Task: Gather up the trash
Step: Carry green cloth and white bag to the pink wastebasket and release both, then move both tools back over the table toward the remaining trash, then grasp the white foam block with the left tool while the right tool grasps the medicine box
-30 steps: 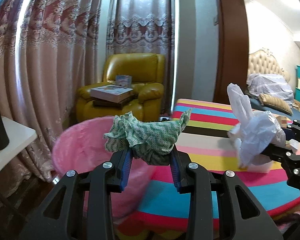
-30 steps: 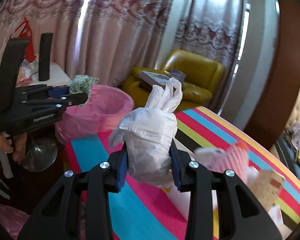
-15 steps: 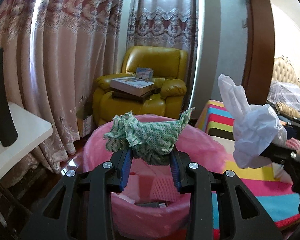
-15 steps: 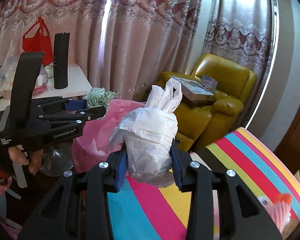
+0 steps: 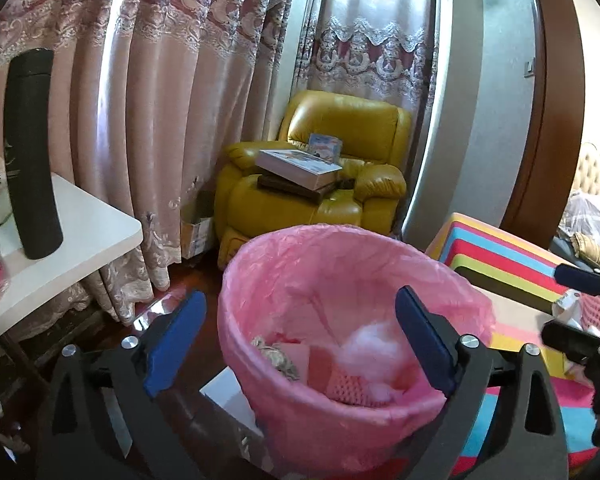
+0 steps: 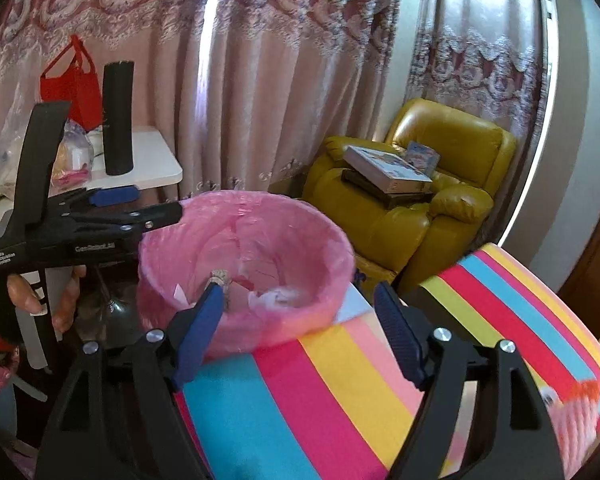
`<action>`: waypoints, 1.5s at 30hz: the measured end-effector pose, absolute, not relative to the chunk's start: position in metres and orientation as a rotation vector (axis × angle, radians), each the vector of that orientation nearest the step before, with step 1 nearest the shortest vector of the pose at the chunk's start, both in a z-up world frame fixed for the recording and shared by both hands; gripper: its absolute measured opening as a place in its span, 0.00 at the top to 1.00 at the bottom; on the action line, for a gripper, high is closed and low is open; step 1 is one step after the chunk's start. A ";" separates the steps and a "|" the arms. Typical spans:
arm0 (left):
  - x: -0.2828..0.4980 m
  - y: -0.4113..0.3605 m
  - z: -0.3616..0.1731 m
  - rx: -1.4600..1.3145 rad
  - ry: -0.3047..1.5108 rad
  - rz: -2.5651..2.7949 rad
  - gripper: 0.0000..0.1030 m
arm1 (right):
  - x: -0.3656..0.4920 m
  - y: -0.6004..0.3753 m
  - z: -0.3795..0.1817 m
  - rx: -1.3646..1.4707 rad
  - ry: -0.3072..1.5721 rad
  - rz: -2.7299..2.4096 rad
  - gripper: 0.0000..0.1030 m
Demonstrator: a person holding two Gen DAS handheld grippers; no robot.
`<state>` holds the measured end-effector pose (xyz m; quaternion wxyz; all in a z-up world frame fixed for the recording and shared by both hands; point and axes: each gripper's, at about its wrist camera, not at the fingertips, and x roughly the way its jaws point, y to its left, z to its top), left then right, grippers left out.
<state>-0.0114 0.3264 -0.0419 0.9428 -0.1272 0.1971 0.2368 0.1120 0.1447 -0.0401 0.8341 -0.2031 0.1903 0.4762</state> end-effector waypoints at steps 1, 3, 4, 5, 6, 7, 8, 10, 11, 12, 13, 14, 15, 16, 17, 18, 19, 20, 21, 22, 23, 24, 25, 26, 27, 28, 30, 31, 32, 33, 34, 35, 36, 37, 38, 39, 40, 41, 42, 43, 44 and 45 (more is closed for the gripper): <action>-0.013 0.320 -0.041 -0.252 0.395 0.476 0.13 | 0.111 0.134 -0.039 -0.419 0.402 0.997 0.24; -0.014 0.306 -0.039 -0.234 0.389 0.455 0.13 | 0.109 0.111 -0.038 -0.396 0.406 0.972 0.24; -0.013 0.297 -0.039 -0.224 0.390 0.435 0.13 | 0.108 0.100 -0.039 -0.391 0.405 0.960 0.24; -0.010 0.290 -0.039 -0.216 0.394 0.416 0.13 | 0.107 0.089 -0.038 -0.385 0.404 0.942 0.24; -0.007 0.280 -0.039 -0.207 0.399 0.392 0.13 | 0.108 0.080 -0.037 -0.378 0.406 0.932 0.24; -0.002 0.270 -0.039 -0.196 0.403 0.365 0.13 | 0.108 0.066 -0.037 -0.365 0.409 0.915 0.24; 0.004 0.257 -0.037 -0.183 0.407 0.337 0.13 | 0.108 0.054 -0.036 -0.356 0.407 0.895 0.24; 0.014 0.238 -0.037 -0.164 0.415 0.293 0.13 | 0.108 0.031 -0.036 -0.343 0.402 0.844 0.23; 0.020 0.227 -0.037 -0.155 0.420 0.267 0.13 | 0.108 0.024 -0.037 -0.337 0.400 0.830 0.23; 0.027 0.214 -0.037 -0.146 0.425 0.240 0.13 | 0.109 0.007 -0.035 -0.319 0.398 0.801 0.22; 0.034 0.201 -0.038 -0.137 0.429 0.218 0.13 | 0.110 -0.005 -0.035 -0.304 0.398 0.782 0.21; 0.039 0.189 -0.039 -0.130 0.433 0.199 0.13 | 0.111 -0.021 -0.035 -0.282 0.401 0.755 0.21; 0.046 0.176 -0.040 -0.125 0.438 0.169 0.13 | 0.113 -0.031 -0.036 -0.265 0.404 0.736 0.20; 0.052 0.162 -0.042 -0.118 0.442 0.139 0.13 | 0.115 -0.047 -0.036 -0.237 0.413 0.705 0.20; 0.057 0.151 -0.043 -0.109 0.443 0.122 0.13 | 0.118 -0.063 -0.037 -0.211 0.424 0.672 0.20; 0.063 0.135 -0.044 -0.093 0.436 0.108 0.13 | 0.120 -0.078 -0.040 -0.192 0.430 0.640 0.20; 0.066 0.127 -0.045 -0.083 0.430 0.099 0.13 | 0.122 -0.091 -0.041 -0.175 0.434 0.608 0.20; 0.070 0.117 -0.045 -0.074 0.425 0.088 0.13 | 0.124 -0.099 -0.042 -0.164 0.437 0.589 0.20; 0.075 0.108 -0.046 -0.069 0.424 0.073 0.13 | 0.126 -0.115 -0.044 -0.142 0.443 0.557 0.20; 0.079 0.100 -0.046 -0.069 0.425 0.057 0.13 | 0.129 -0.128 -0.046 -0.121 0.448 0.529 0.20; 0.082 0.094 -0.047 -0.071 0.427 0.045 0.13 | 0.131 -0.139 -0.048 -0.105 0.451 0.503 0.20; 0.085 0.087 -0.049 -0.071 0.428 0.034 0.13 | 0.133 -0.152 -0.050 -0.089 0.454 0.471 0.20; 0.088 0.082 -0.051 -0.067 0.429 0.030 0.13 | 0.136 -0.164 -0.052 -0.072 0.458 0.444 0.20; 0.090 0.077 -0.054 -0.063 0.431 0.029 0.13 | 0.139 -0.175 -0.055 -0.053 0.464 0.420 0.20; 0.092 0.074 -0.058 -0.057 0.435 0.032 0.13 | 0.142 -0.183 -0.058 -0.039 0.471 0.398 0.20; 0.093 0.072 -0.059 -0.039 0.432 0.043 0.13 | 0.144 -0.188 -0.060 -0.030 0.476 0.381 0.20; 0.090 0.070 -0.059 -0.022 0.410 0.050 0.13 | 0.151 -0.194 -0.064 -0.018 0.485 0.362 0.20; 0.088 0.071 -0.060 -0.022 0.400 0.042 0.13 | 0.154 -0.194 -0.065 -0.021 0.489 0.356 0.20; 0.087 0.071 -0.061 -0.017 0.391 0.036 0.13 | 0.157 -0.193 -0.067 -0.026 0.493 0.352 0.20; 0.086 0.070 -0.063 0.001 0.375 0.034 0.13 | 0.163 -0.190 -0.069 -0.036 0.499 0.347 0.20; 0.086 0.068 -0.062 0.013 0.371 0.035 0.13 | 0.164 -0.183 -0.070 -0.042 0.505 0.342 0.20; 0.085 0.068 -0.062 0.020 0.371 0.033 0.13 | 0.170 -0.179 -0.073 -0.050 0.519 0.331 0.20; 0.086 0.066 -0.063 0.027 0.376 0.022 0.13 | 0.177 -0.174 -0.074 -0.059 0.532 0.320 0.20; 0.087 0.066 -0.062 0.031 0.380 0.014 0.13 | 0.182 -0.168 -0.074 -0.065 0.542 0.312 0.20; 0.087 0.066 -0.063 0.037 0.383 0.007 0.13 | 0.186 -0.165 -0.075 -0.071 0.553 0.302 0.20; 0.087 0.065 -0.063 0.043 0.383 0.004 0.13 | 0.192 -0.161 -0.077 -0.077 0.565 0.292 0.20; 0.087 0.065 -0.063 0.045 0.382 0.004 0.13 | 0.198 -0.157 -0.078 -0.084 0.576 0.284 0.20; 0.087 0.065 -0.063 0.041 0.385 -0.001 0.13 | 0.204 -0.154 -0.079 -0.091 0.587 0.276 0.20; 0.088 0.065 -0.063 0.035 0.390 -0.011 0.13 | 0.210 -0.151 -0.081 -0.101 0.602 0.263 0.20; 0.089 0.066 -0.063 0.023 0.404 -0.030 0.13 | 0.214 -0.148 -0.082 -0.108 0.608 0.256 0.20; 0.090 0.066 -0.063 0.016 0.418 -0.039 0.13 | 0.217 -0.145 -0.083 -0.113 0.610 0.255 0.20; 0.090 0.067 -0.063 0.008 0.441 -0.051 0.13 | 0.220 -0.143 -0.084 -0.118 0.612 0.255 0.20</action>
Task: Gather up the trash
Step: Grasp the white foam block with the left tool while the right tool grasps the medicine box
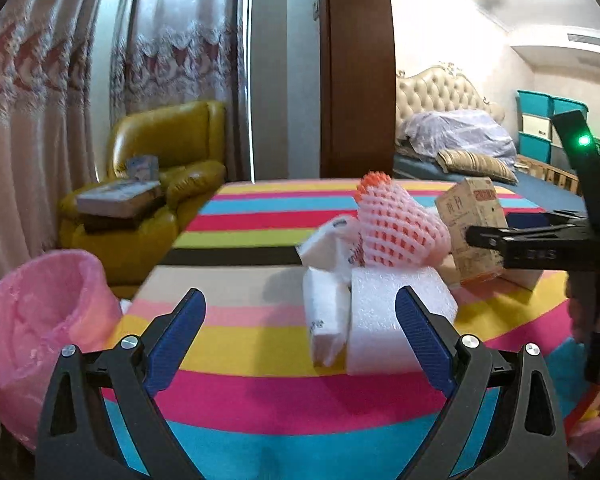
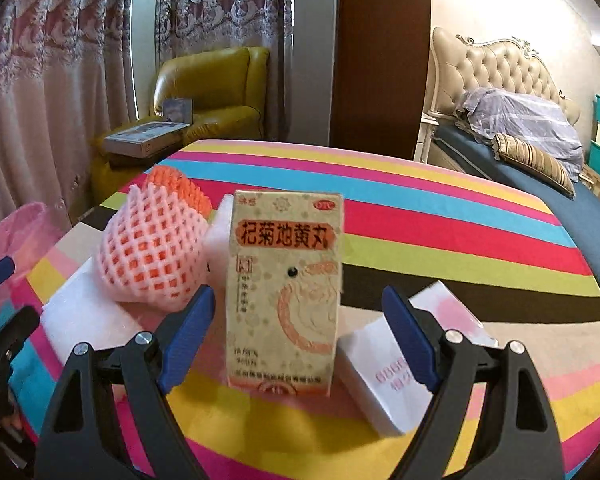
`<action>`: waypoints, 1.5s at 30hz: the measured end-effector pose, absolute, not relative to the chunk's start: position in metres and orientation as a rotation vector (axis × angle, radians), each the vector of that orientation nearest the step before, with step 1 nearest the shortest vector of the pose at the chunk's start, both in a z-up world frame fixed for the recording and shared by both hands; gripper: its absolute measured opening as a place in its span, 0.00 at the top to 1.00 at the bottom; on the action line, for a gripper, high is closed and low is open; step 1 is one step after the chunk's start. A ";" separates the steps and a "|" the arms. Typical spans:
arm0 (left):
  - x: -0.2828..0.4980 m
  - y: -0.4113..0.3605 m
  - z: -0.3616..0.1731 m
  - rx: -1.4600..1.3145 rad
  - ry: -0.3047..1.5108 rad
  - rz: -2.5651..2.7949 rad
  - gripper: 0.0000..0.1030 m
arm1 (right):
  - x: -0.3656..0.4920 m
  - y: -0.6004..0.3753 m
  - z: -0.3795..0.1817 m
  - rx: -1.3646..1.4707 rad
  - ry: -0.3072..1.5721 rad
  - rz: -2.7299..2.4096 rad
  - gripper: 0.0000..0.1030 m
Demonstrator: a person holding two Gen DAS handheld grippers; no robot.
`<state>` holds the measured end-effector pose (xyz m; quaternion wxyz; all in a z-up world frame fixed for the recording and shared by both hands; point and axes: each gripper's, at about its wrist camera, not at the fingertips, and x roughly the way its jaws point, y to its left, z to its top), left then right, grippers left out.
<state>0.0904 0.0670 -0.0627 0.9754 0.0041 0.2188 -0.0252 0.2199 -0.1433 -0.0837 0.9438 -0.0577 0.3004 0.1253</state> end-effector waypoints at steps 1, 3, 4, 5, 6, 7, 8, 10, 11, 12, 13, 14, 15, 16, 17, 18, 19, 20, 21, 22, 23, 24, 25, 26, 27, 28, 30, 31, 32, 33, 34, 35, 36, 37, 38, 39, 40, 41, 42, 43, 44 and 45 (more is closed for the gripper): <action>0.091 0.067 -0.063 -0.005 0.469 -0.071 0.13 | 0.222 -0.141 -0.085 -0.124 0.615 0.257 0.20; 0.088 0.065 -0.062 -0.031 0.496 -0.114 0.13 | 0.224 -0.138 -0.086 -0.133 0.614 0.272 0.22; 0.087 0.062 -0.062 -0.036 0.502 -0.126 0.13 | 0.224 -0.137 -0.087 -0.137 0.612 0.280 0.31; 0.086 0.059 -0.062 -0.035 0.506 -0.135 0.13 | 0.224 -0.136 -0.088 -0.140 0.613 0.284 0.37; 0.086 0.054 -0.062 -0.026 0.512 -0.148 0.13 | 0.221 -0.137 -0.086 -0.137 0.612 0.286 0.52; 0.086 0.048 -0.062 -0.013 0.520 -0.165 0.13 | 0.220 -0.138 -0.086 -0.132 0.609 0.289 0.51; 0.086 0.043 -0.063 -0.001 0.525 -0.176 0.13 | 0.218 -0.140 -0.084 -0.121 0.603 0.304 0.52; 0.087 0.033 -0.064 0.025 0.529 -0.190 0.13 | 0.212 -0.144 -0.082 -0.115 0.588 0.321 0.52; 0.088 0.030 -0.065 0.032 0.531 -0.190 0.13 | 0.207 -0.146 -0.080 -0.115 0.578 0.326 0.52; 0.090 0.028 -0.065 0.037 0.533 -0.188 0.13 | 0.204 -0.148 -0.079 -0.110 0.570 0.329 0.52; 0.092 0.025 -0.065 0.040 0.537 -0.186 0.13 | 0.201 -0.151 -0.077 -0.105 0.564 0.329 0.52; 0.097 0.024 -0.065 0.045 0.541 -0.179 0.13 | 0.197 -0.153 -0.075 -0.099 0.559 0.330 0.52; 0.101 0.021 -0.065 0.055 0.548 -0.166 0.13 | 0.193 -0.156 -0.073 -0.091 0.552 0.334 0.52; 0.106 0.019 -0.066 0.066 0.561 -0.153 0.13 | 0.190 -0.158 -0.071 -0.088 0.548 0.333 0.52; 0.112 0.017 -0.068 0.074 0.579 -0.150 0.13 | 0.186 -0.160 -0.070 -0.087 0.542 0.330 0.52; 0.117 0.015 -0.068 0.080 0.589 -0.150 0.16 | 0.183 -0.162 -0.069 -0.086 0.535 0.330 0.52; 0.119 0.013 -0.069 0.089 0.594 -0.146 0.24 | 0.179 -0.164 -0.068 -0.083 0.531 0.332 0.52; 0.120 0.011 -0.069 0.101 0.589 -0.144 0.27 | 0.176 -0.166 -0.067 -0.080 0.528 0.331 0.52; 0.119 0.007 -0.068 0.118 0.583 -0.158 0.33 | 0.173 -0.167 -0.066 -0.075 0.523 0.332 0.52; 0.119 0.004 -0.068 0.129 0.587 -0.169 0.39 | 0.170 -0.168 -0.066 -0.074 0.521 0.333 0.52; 0.117 0.004 -0.068 0.138 0.579 -0.167 0.39 | 0.167 -0.169 -0.066 -0.072 0.519 0.334 0.52; 0.113 0.005 -0.067 0.128 0.567 -0.183 0.40 | 0.164 -0.170 -0.065 -0.067 0.517 0.338 0.52; 0.111 0.006 -0.066 0.113 0.561 -0.195 0.40 | 0.162 -0.170 -0.065 -0.065 0.516 0.342 0.52; 0.108 0.010 -0.065 0.100 0.552 -0.206 0.40 | 0.158 -0.170 -0.065 -0.065 0.515 0.350 0.52; 0.103 0.013 -0.064 0.089 0.538 -0.207 0.40 | 0.156 -0.170 -0.065 -0.066 0.514 0.355 0.52; 0.101 0.015 -0.063 0.084 0.532 -0.209 0.40 | 0.153 -0.169 -0.066 -0.069 0.513 0.360 0.52; 0.093 0.020 -0.060 0.066 0.518 -0.216 0.40 | 0.147 -0.166 -0.066 -0.073 0.513 0.376 0.52; 0.089 0.021 -0.060 0.063 0.510 -0.214 0.40 | 0.144 -0.165 -0.067 -0.076 0.511 0.380 0.52; 0.085 0.021 -0.059 0.065 0.505 -0.212 0.40 | 0.141 -0.163 -0.067 -0.082 0.509 0.386 0.52; 0.081 0.022 -0.059 0.068 0.501 -0.212 0.40 | 0.140 -0.162 -0.067 -0.087 0.508 0.389 0.52; 0.077 0.024 -0.059 0.069 0.496 -0.211 0.40 | 0.137 -0.160 -0.068 -0.094 0.508 0.395 0.52; 0.074 0.025 -0.059 0.067 0.492 -0.212 0.40 | 0.135 -0.159 -0.068 -0.096 0.509 0.399 0.52; 0.069 0.029 -0.060 0.062 0.488 -0.208 0.40 | 0.131 -0.156 -0.069 -0.101 0.512 0.410 0.52; 0.066 0.028 -0.059 0.061 0.483 -0.202 0.40 | 0.129 -0.153 -0.070 -0.106 0.515 0.418 0.52; 0.062 0.031 -0.060 0.060 0.476 -0.196 0.40 | 0.125 -0.149 -0.072 -0.117 0.519 0.427 0.52; 0.058 0.034 -0.060 0.057 0.468 -0.189 0.40 | 0.123 -0.145 -0.073 -0.125 0.522 0.433 0.52; 0.056 0.036 -0.060 0.054 0.466 -0.184 0.40 | 0.120 -0.142 -0.075 -0.136 0.527 0.443 0.52; 0.054 0.038 -0.060 0.051 0.464 -0.180 0.40 | 0.118 -0.139 -0.078 -0.146 0.531 0.451 0.52; 0.052 0.042 -0.060 0.047 0.461 -0.173 0.40 | 0.114 -0.133 -0.081 -0.166 0.538 0.463 0.52; 0.050 0.044 -0.060 0.046 0.458 -0.168 0.40 | 0.111 -0.131 -0.083 -0.178 0.539 0.469 0.52; 0.048 0.046 -0.060 0.045 0.454 -0.162 0.40 | 0.109 -0.128 -0.084 -0.191 0.540 0.473 0.52; 0.046 0.048 -0.060 0.041 0.449 -0.157 0.40 | 0.105 -0.124 -0.085 -0.206 0.538 0.479 0.52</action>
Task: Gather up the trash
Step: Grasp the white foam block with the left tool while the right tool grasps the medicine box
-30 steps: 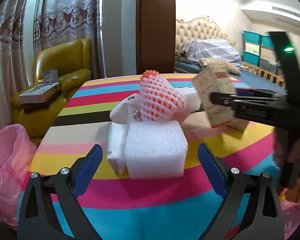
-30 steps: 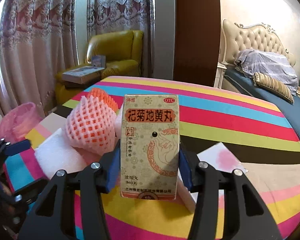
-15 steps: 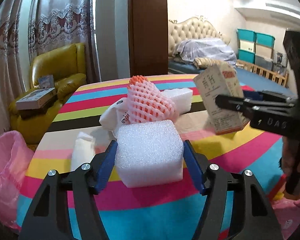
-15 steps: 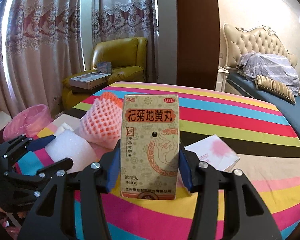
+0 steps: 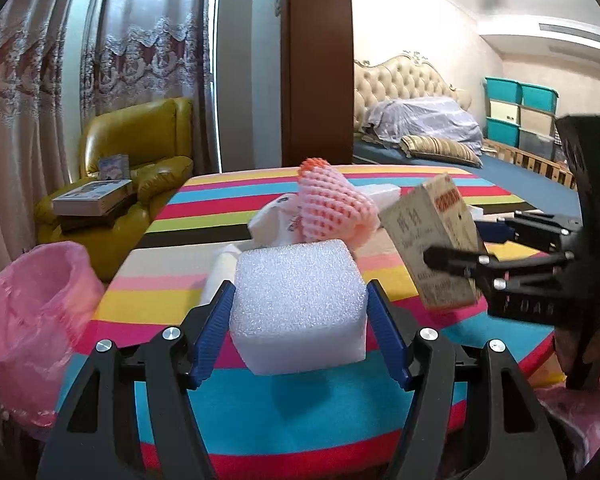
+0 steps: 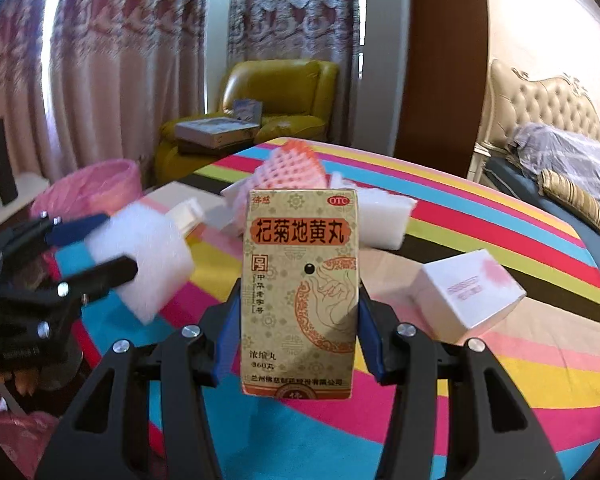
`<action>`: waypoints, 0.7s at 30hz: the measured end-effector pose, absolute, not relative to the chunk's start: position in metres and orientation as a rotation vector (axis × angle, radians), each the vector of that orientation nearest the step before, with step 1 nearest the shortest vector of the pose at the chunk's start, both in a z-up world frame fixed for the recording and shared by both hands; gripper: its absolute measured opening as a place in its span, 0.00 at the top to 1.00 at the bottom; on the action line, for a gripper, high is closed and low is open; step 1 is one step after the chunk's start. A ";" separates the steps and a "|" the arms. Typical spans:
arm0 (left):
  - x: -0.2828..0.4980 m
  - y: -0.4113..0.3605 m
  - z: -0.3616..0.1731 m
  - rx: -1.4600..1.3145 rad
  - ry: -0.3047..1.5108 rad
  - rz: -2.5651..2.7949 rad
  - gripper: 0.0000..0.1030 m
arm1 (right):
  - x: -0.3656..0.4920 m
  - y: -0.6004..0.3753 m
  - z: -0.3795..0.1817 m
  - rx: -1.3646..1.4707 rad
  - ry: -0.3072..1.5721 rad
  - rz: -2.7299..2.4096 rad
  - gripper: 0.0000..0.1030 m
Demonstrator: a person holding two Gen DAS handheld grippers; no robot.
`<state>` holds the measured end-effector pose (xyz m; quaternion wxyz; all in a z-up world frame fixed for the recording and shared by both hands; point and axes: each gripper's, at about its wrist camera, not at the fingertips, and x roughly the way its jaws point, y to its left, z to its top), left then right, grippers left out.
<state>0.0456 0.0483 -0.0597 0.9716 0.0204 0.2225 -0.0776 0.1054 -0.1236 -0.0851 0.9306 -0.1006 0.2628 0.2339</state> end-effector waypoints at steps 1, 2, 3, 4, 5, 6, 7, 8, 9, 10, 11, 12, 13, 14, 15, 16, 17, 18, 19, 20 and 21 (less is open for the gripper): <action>0.044 0.052 -0.059 0.036 0.446 -0.155 0.40 | 0.105 -0.122 -0.085 -0.214 0.536 0.482 0.52; 0.042 0.053 -0.059 0.032 0.446 -0.154 0.39 | 0.103 -0.120 -0.085 -0.223 0.532 0.485 0.52; 0.041 0.056 -0.060 0.028 0.448 -0.151 0.40 | 0.102 -0.119 -0.084 -0.232 0.525 0.488 0.52; 0.040 0.056 -0.060 0.026 0.447 -0.148 0.39 | 0.101 -0.118 -0.083 -0.237 0.520 0.491 0.52; 0.039 0.057 -0.060 0.023 0.447 -0.145 0.39 | 0.100 -0.118 -0.082 -0.240 0.518 0.494 0.52; 0.039 0.058 -0.061 0.019 0.448 -0.142 0.39 | 0.100 -0.117 -0.082 -0.242 0.517 0.495 0.52; 0.038 0.059 -0.061 0.016 0.448 -0.140 0.39 | 0.099 -0.117 -0.082 -0.244 0.517 0.495 0.52; 0.038 0.060 -0.061 0.013 0.447 -0.137 0.39 | 0.099 -0.117 -0.082 -0.245 0.518 0.496 0.52; 0.037 0.061 -0.060 0.013 0.446 -0.136 0.39 | 0.099 -0.116 -0.082 -0.246 0.518 0.497 0.52; 0.037 0.061 -0.060 0.011 0.445 -0.135 0.39 | 0.099 -0.117 -0.082 -0.246 0.518 0.497 0.52; 0.037 0.062 -0.059 0.009 0.443 -0.133 0.39 | 0.099 -0.117 -0.081 -0.246 0.517 0.498 0.52; 0.036 0.063 -0.059 0.008 0.440 -0.129 0.39 | 0.100 -0.117 -0.080 -0.245 0.517 0.500 0.52; 0.035 0.064 -0.058 0.007 0.439 -0.127 0.39 | 0.100 -0.117 -0.080 -0.245 0.516 0.503 0.52; 0.033 0.063 -0.059 0.007 0.438 -0.126 0.39 | 0.099 -0.117 -0.079 -0.247 0.515 0.504 0.52; 0.032 0.064 -0.058 0.006 0.436 -0.123 0.39 | 0.100 -0.119 -0.080 -0.248 0.515 0.505 0.52; 0.032 0.064 -0.058 0.006 0.435 -0.119 0.39 | 0.100 -0.120 -0.079 -0.250 0.515 0.509 0.52; 0.031 0.065 -0.058 0.005 0.434 -0.115 0.39 | 0.100 -0.120 -0.079 -0.252 0.514 0.511 0.52; 0.031 0.066 -0.057 0.001 0.435 -0.110 0.39 | 0.100 -0.118 -0.078 -0.255 0.513 0.515 0.52; 0.031 0.067 -0.057 0.000 0.435 -0.106 0.39 | 0.100 -0.117 -0.077 -0.256 0.512 0.519 0.52; 0.030 0.068 -0.057 0.000 0.436 -0.100 0.39 | 0.100 -0.115 -0.076 -0.258 0.511 0.524 0.52; 0.030 0.070 -0.057 -0.001 0.436 -0.095 0.39 | 0.100 -0.114 -0.074 -0.261 0.509 0.530 0.52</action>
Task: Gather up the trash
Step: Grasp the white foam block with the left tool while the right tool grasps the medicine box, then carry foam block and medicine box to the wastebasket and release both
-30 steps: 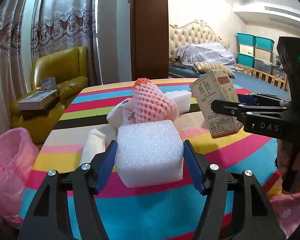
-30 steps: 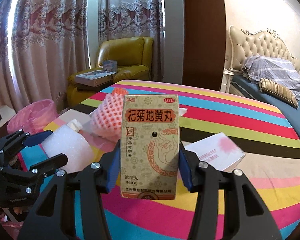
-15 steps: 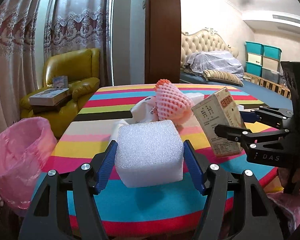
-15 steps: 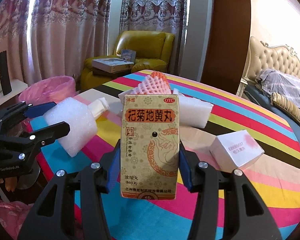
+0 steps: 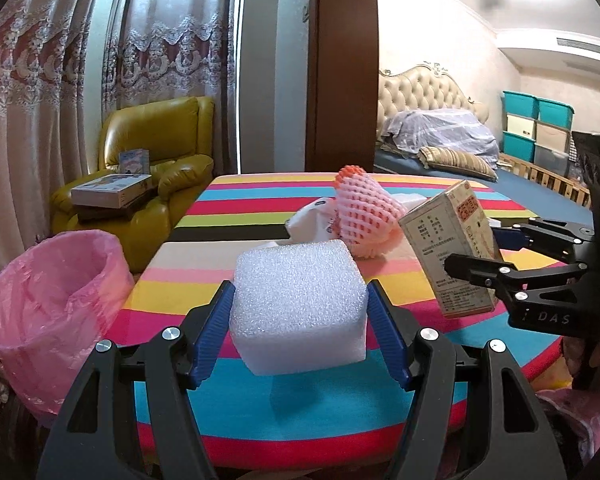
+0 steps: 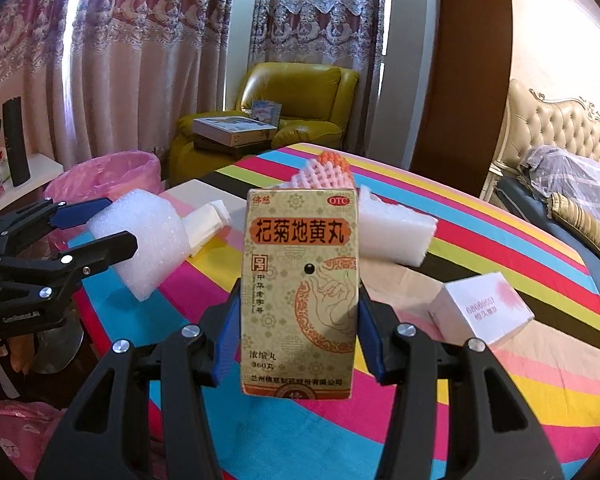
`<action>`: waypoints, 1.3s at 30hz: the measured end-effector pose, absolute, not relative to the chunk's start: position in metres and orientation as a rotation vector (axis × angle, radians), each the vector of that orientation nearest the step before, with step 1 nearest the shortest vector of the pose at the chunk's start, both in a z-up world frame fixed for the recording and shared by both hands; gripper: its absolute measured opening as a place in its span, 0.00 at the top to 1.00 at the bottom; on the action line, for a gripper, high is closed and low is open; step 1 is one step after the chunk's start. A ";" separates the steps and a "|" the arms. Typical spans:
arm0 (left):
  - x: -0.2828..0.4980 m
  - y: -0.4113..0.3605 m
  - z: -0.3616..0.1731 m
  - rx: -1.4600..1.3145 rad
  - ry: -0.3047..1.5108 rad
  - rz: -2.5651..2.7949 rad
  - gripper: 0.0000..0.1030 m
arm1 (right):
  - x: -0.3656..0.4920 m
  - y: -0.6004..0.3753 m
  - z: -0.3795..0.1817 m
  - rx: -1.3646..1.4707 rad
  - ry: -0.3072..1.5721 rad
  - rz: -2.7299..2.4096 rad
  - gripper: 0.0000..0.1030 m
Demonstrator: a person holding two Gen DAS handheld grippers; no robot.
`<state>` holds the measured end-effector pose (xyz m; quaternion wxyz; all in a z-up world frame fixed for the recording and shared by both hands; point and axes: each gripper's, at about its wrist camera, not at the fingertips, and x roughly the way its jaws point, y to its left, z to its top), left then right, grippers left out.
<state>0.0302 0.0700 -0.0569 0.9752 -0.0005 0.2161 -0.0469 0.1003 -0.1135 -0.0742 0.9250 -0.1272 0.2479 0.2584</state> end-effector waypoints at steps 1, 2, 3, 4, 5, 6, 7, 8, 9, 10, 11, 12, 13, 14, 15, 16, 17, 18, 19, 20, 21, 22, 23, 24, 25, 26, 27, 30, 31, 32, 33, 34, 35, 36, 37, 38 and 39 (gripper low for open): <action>0.030 0.072 -0.056 -0.003 0.435 -0.088 0.39 | 0.100 -0.111 -0.073 -0.265 0.506 0.536 0.52; 0.030 0.074 -0.055 -0.006 0.433 -0.082 0.39 | 0.101 -0.110 -0.072 -0.268 0.504 0.539 0.52; 0.029 0.078 -0.054 -0.010 0.431 -0.072 0.39 | 0.101 -0.108 -0.071 -0.270 0.502 0.545 0.52; 0.029 0.079 -0.052 -0.011 0.429 -0.064 0.39 | 0.101 -0.107 -0.070 -0.273 0.501 0.552 0.52; 0.028 0.081 -0.051 -0.012 0.426 -0.055 0.39 | 0.101 -0.104 -0.069 -0.278 0.499 0.559 0.52; 0.027 0.083 -0.050 -0.012 0.422 -0.046 0.39 | 0.101 -0.101 -0.068 -0.283 0.497 0.564 0.52; 0.025 0.086 -0.049 -0.011 0.416 -0.037 0.39 | 0.100 -0.097 -0.067 -0.292 0.492 0.572 0.52; 0.024 0.088 -0.049 -0.011 0.414 -0.032 0.39 | 0.100 -0.094 -0.065 -0.298 0.487 0.578 0.52; 0.022 0.091 -0.048 -0.011 0.410 -0.023 0.39 | 0.100 -0.090 -0.064 -0.303 0.484 0.586 0.52; 0.021 0.093 -0.047 -0.012 0.408 -0.017 0.39 | 0.099 -0.087 -0.063 -0.308 0.482 0.593 0.52; 0.020 0.095 -0.047 -0.015 0.406 -0.011 0.39 | 0.099 -0.083 -0.063 -0.313 0.480 0.598 0.52; 0.019 0.098 -0.047 -0.018 0.404 -0.003 0.39 | 0.098 -0.079 -0.062 -0.321 0.477 0.605 0.52; 0.018 0.100 -0.047 -0.021 0.402 0.003 0.39 | 0.098 -0.076 -0.062 -0.328 0.475 0.611 0.52; 0.017 0.101 -0.046 -0.023 0.401 0.008 0.39 | 0.097 -0.073 -0.062 -0.333 0.474 0.616 0.52; 0.015 0.104 -0.046 -0.026 0.398 0.015 0.39 | 0.097 -0.070 -0.062 -0.339 0.474 0.622 0.52; 0.015 0.106 -0.046 -0.027 0.396 0.018 0.39 | 0.096 -0.068 -0.062 -0.343 0.474 0.626 0.52; 0.013 0.109 -0.045 -0.030 0.393 0.023 0.39 | 0.096 -0.065 -0.062 -0.349 0.476 0.631 0.52; 0.013 0.111 -0.045 -0.032 0.392 0.025 0.39 | 0.095 -0.064 -0.062 -0.352 0.477 0.635 0.52; 0.012 0.113 -0.044 -0.036 0.389 0.029 0.39 | 0.095 -0.061 -0.061 -0.355 0.479 0.639 0.52; 0.011 0.116 -0.043 -0.039 0.387 0.032 0.39 | 0.095 -0.059 -0.061 -0.359 0.479 0.642 0.52; 0.010 0.118 -0.042 -0.040 0.384 0.038 0.39 | 0.095 -0.056 -0.060 -0.364 0.478 0.647 0.52; 0.009 0.120 -0.041 -0.037 0.378 0.048 0.39 | 0.095 -0.053 -0.058 -0.368 0.475 0.653 0.52; 0.008 0.122 -0.040 -0.035 0.372 0.057 0.39 | 0.095 -0.049 -0.057 -0.372 0.472 0.660 0.52; 0.007 0.126 -0.038 -0.035 0.365 0.067 0.39 | 0.095 -0.047 -0.057 -0.375 0.471 0.665 0.52; 0.005 0.131 -0.036 -0.040 0.359 0.077 0.39 | 0.095 -0.043 -0.056 -0.380 0.468 0.673 0.52; 0.004 0.135 -0.034 -0.045 0.354 0.086 0.39 | 0.095 -0.039 -0.055 -0.386 0.466 0.681 0.52; 0.003 0.142 -0.031 -0.052 0.346 0.105 0.39 | 0.095 -0.032 -0.054 -0.396 0.462 0.693 0.52; -0.002 0.159 -0.024 -0.064 0.329 0.144 0.39 | 0.094 -0.017 -0.051 -0.417 0.451 0.724 0.52; -0.004 0.166 -0.022 -0.068 0.325 0.157 0.39 | 0.094 -0.011 -0.050 -0.425 0.447 0.736 0.52; -0.005 0.172 -0.020 -0.069 0.322 0.170 0.39 | 0.094 -0.004 -0.049 -0.432 0.444 0.750 0.52; -0.005 0.178 -0.018 -0.070 0.318 0.185 0.39 | 0.095 0.001 -0.048 -0.436 0.444 0.759 0.52; -0.006 0.186 -0.017 -0.074 0.316 0.201 0.39 | 0.097 0.008 -0.048 -0.440 0.446 0.771 0.52; -0.006 0.193 -0.016 -0.080 0.317 0.212 0.39 | 0.098 0.012 -0.047 -0.441 0.448 0.779 0.52; -0.006 0.203 -0.015 -0.090 0.322 0.227 0.39 | 0.100 0.019 -0.045 -0.441 0.449 0.791 0.52; -0.006 0.209 -0.014 -0.095 0.322 0.237 0.39 | 0.103 0.028 -0.043 -0.439 0.450 0.806 0.52; -0.006 0.215 -0.013 -0.098 0.321 0.248 0.39 | 0.105 0.034 -0.041 -0.434 0.451 0.819 0.52; -0.005 0.222 -0.012 -0.099 0.322 0.261 0.39 | 0.108 0.040 -0.039 -0.430 0.453 0.828 0.52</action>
